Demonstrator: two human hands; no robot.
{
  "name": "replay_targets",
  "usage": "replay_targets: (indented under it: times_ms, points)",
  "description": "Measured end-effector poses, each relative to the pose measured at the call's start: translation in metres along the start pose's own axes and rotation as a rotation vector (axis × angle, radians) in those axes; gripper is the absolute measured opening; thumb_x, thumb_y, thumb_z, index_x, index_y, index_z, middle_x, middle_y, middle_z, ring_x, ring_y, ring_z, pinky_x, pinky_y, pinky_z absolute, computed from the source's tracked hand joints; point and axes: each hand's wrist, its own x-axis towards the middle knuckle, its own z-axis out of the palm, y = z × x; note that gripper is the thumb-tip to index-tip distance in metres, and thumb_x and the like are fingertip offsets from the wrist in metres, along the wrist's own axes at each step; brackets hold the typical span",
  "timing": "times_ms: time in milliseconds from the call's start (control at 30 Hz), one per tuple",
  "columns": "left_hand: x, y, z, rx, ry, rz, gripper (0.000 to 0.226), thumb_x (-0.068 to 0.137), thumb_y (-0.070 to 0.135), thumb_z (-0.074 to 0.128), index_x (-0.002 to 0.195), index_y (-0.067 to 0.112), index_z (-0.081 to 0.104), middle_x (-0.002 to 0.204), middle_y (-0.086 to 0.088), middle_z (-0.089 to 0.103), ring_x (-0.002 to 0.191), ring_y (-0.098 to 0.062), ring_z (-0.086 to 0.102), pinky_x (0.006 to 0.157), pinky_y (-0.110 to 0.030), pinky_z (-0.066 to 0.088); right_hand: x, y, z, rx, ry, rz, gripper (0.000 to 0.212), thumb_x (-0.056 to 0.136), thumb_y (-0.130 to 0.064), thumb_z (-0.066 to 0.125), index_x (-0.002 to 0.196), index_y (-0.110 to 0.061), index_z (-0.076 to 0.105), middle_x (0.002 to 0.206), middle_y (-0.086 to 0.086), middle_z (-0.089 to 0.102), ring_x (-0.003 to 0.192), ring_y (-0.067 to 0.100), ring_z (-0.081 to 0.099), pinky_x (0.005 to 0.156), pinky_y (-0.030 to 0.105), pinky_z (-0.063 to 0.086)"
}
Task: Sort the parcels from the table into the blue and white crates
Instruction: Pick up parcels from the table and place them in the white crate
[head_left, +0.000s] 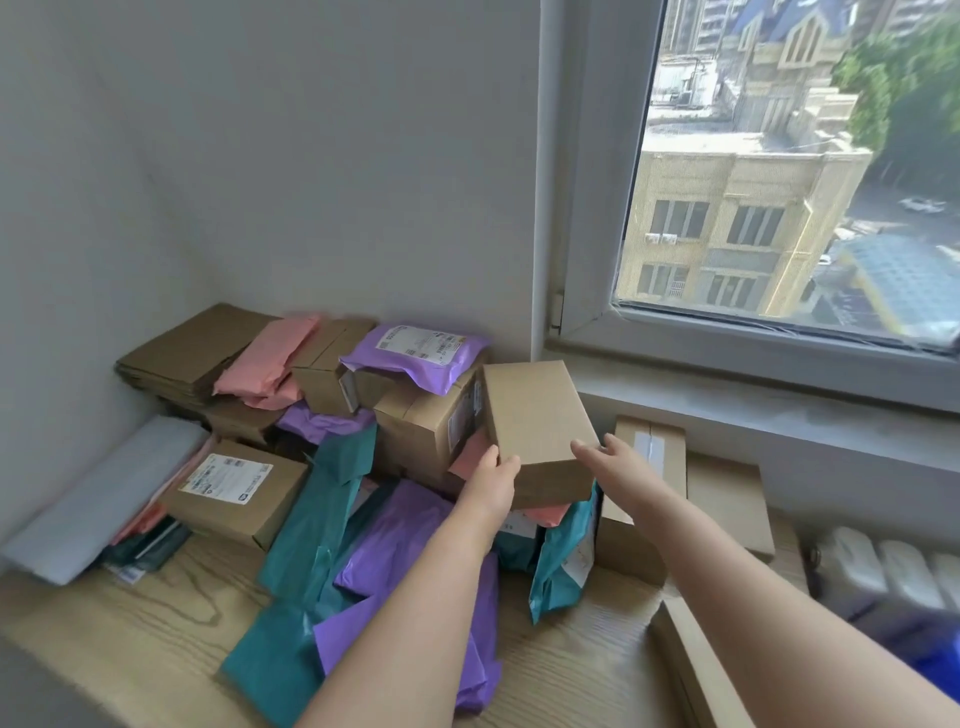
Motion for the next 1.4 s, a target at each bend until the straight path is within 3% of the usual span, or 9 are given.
replay_targets:
  times_ms: [133,267,600,733,933,1067,1167,1300,1400]
  points:
    - [0.002,-0.001,-0.004,-0.045,0.052,0.035,0.036,0.104,0.026,0.044,0.14,0.019,0.048,0.134,0.001,0.05,0.109,-0.011,0.046,0.086,-0.024,0.035,0.006,0.007,0.002,0.088,0.04,0.066,0.074,0.097,-0.05,0.052,0.153,-0.008,0.028,0.151,0.01,0.042,0.134,0.028,0.045,0.108,0.04,0.04]
    - [-0.007,-0.001,-0.007,-0.116,0.022,0.047,0.019,0.104,0.025,0.046,0.12,0.017,0.052,0.107,0.009,0.053,0.088,-0.002,0.046,0.065,-0.018,0.035,-0.005,0.018,0.001,0.198,0.042,0.113,0.047,0.099,-0.042,0.053,0.135,-0.011,0.053,0.119,0.003,0.059,0.106,0.021,0.056,0.082,0.033,0.048]
    - [-0.032,-0.003,-0.028,-0.407,0.035,0.022,0.042,0.084,0.038,0.076,0.117,0.025,0.054,0.113,0.007,0.061,0.102,-0.01,0.057,0.091,-0.032,0.049,-0.066,0.012,0.009,0.564,0.084,0.042,0.046,0.087,-0.013,0.072,0.126,-0.021,0.047,0.121,0.008,0.059,0.107,0.023,0.06,0.085,0.037,0.053]
    - [-0.034,-0.013,-0.04,-0.533,0.004,-0.002,0.056,0.079,0.033,0.081,0.131,0.028,0.058,0.116,0.005,0.069,0.104,-0.018,0.064,0.085,-0.039,0.054,-0.099,0.005,0.02,0.396,0.083,-0.144,0.059,0.083,-0.017,0.078,0.131,-0.034,0.048,0.122,0.001,0.056,0.111,0.013,0.057,0.078,0.021,0.049]
    - [-0.037,-0.044,-0.062,-0.761,-0.138,-0.216,0.05,0.084,0.04,0.073,0.128,0.019,0.063,0.118,-0.01,0.072,0.108,-0.03,0.066,0.071,-0.04,0.057,-0.127,-0.005,0.041,0.154,0.154,-0.289,0.057,0.081,-0.039,0.078,0.133,-0.046,0.054,0.123,-0.015,0.045,0.116,0.002,0.047,0.097,0.022,0.042]
    - [-0.037,-0.061,-0.067,-0.862,-0.272,-0.291,0.068,0.08,0.053,0.069,0.136,0.015,0.058,0.125,-0.012,0.069,0.117,-0.034,0.063,0.086,-0.048,0.054,-0.137,-0.013,0.042,0.296,0.191,-0.27,0.034,0.087,-0.041,0.07,0.12,-0.043,0.062,0.124,-0.014,0.049,0.117,0.007,0.052,0.083,0.02,0.048]
    - [-0.038,-0.066,-0.068,-0.936,-0.384,-0.285,0.063,0.087,0.057,0.056,0.139,0.021,0.056,0.134,-0.011,0.063,0.124,-0.035,0.057,0.097,-0.055,0.049,-0.136,-0.011,0.033,0.326,0.238,-0.203,0.051,0.087,-0.046,0.068,0.134,-0.039,0.049,0.129,-0.012,0.051,0.117,0.007,0.05,0.082,0.019,0.042]
    - [-0.047,-0.059,-0.064,-0.793,-0.484,-0.258,0.061,0.09,0.061,0.05,0.128,0.016,0.066,0.127,-0.01,0.066,0.123,-0.03,0.056,0.097,-0.055,0.049,-0.142,-0.01,0.028,0.564,-0.04,-0.121,0.05,0.084,-0.056,0.061,0.129,-0.036,0.052,0.12,-0.019,0.059,0.106,-0.003,0.055,0.096,0.027,0.042]
    - [-0.05,-0.049,-0.056,-0.491,-0.384,-0.216,0.051,0.092,0.059,0.053,0.124,0.022,0.067,0.121,-0.003,0.072,0.116,-0.027,0.064,0.088,-0.047,0.052,-0.139,-0.001,0.03,0.697,-0.031,-0.101,0.063,0.074,-0.051,0.074,0.129,-0.024,0.057,0.119,-0.006,0.07,0.112,0.014,0.065,0.098,0.036,0.05]
